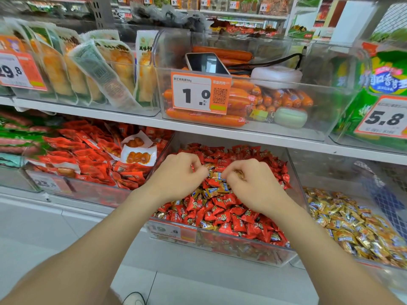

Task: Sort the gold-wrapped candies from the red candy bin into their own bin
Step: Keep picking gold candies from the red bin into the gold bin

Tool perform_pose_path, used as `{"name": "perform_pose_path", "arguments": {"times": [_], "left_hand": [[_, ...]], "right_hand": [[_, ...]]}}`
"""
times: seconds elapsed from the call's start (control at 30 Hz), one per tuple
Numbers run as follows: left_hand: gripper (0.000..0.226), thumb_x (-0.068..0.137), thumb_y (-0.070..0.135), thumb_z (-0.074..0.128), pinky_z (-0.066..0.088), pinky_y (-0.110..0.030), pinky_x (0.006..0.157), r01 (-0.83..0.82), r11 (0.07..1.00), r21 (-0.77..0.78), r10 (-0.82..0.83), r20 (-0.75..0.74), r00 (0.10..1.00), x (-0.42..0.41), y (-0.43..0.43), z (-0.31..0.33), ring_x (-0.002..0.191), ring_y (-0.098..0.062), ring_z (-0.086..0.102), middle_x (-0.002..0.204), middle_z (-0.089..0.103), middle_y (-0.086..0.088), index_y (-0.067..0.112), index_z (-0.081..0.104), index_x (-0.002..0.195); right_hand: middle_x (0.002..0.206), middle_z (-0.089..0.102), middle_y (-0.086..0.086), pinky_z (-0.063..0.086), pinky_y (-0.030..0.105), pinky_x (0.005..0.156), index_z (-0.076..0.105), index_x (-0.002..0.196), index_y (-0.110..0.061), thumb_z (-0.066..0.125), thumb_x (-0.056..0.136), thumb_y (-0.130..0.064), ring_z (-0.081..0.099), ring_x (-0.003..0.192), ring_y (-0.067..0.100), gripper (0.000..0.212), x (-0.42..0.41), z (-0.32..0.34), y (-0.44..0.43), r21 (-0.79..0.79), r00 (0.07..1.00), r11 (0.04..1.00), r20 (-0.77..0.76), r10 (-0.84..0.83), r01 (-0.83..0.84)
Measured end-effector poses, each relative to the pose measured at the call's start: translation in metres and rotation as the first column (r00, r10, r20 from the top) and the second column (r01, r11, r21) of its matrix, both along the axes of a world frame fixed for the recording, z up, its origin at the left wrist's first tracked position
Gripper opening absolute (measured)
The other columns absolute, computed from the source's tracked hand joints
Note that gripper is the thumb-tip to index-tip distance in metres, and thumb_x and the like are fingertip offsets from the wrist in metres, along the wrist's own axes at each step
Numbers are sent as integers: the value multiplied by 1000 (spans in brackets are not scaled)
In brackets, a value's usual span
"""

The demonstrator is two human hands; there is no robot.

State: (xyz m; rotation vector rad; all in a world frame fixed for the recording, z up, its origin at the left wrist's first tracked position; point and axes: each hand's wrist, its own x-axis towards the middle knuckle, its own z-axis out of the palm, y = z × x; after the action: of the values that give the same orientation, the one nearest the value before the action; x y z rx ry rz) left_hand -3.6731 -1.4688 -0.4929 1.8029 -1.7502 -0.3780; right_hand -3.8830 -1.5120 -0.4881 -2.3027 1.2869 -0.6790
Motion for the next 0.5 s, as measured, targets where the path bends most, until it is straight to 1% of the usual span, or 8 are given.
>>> {"name": "perform_pose_path", "arguments": {"times": [0.03,0.1,0.13,0.2,0.27,0.33,0.4,0.5], "left_hand": [[29,88,57,61,48,-28,57,17,1000,10,-18,78,997,3,1,-3,55,-6,59,59,63,5,29,66,82],[45,79,74,70,48,-32,63,57,994,90,-77,238,968,11,1,-11,66,-5,58,65,60,7,33,63,93],[54,76,77,73,47,-32,65,73,987,143,-112,294,949,14,2,-15,73,-6,56,71,57,8,31,63,103],[64,76,73,78,48,-32,70,90,972,219,-166,360,918,18,1,-20,83,-12,58,82,55,9,25,65,116],[64,79,68,78,55,-35,79,106,958,267,-209,395,895,19,-2,-23,92,-18,63,92,62,5,18,68,118],[62,85,66,74,58,-44,83,129,940,316,-255,401,880,17,-4,-25,94,-26,66,100,68,-4,12,67,114],[55,90,63,70,58,-48,79,133,936,325,-265,406,875,14,-7,-28,87,-30,65,92,64,-7,9,63,103],[39,93,48,71,57,-48,72,154,945,290,-262,384,885,10,-8,-29,78,-27,62,83,61,-6,10,60,91]], "right_hand": [[57,62,-10,51,31,57,73,93,-33,59,94,-48,58,58,9,20,1,0,3,-57,994,998,-105,-36,30],[71,64,-10,50,34,64,69,96,-31,56,80,-82,65,78,17,55,6,-4,6,-190,928,981,-361,-96,28],[77,65,-10,50,34,64,67,97,-29,51,73,-93,66,83,20,71,9,-9,5,-227,890,974,-444,-104,0],[79,63,-7,49,35,62,62,91,-26,44,66,-102,64,81,24,82,15,-16,3,-252,861,966,-503,-78,-60],[77,60,-4,45,34,57,57,84,-23,48,68,-100,62,77,25,79,21,-19,-2,-257,848,958,-529,-31,-125],[80,61,-3,39,35,57,57,85,-22,57,75,-91,61,80,25,70,25,-20,-5,-228,846,960,-533,18,-164],[83,63,-3,38,35,60,57,86,-23,60,85,-75,62,85,27,53,27,-21,-4,-230,868,959,-496,31,-165],[79,60,-5,38,34,60,55,79,-23,55,91,-52,63,85,27,31,28,-23,-3,-237,902,963,-431,14,-128]]}}
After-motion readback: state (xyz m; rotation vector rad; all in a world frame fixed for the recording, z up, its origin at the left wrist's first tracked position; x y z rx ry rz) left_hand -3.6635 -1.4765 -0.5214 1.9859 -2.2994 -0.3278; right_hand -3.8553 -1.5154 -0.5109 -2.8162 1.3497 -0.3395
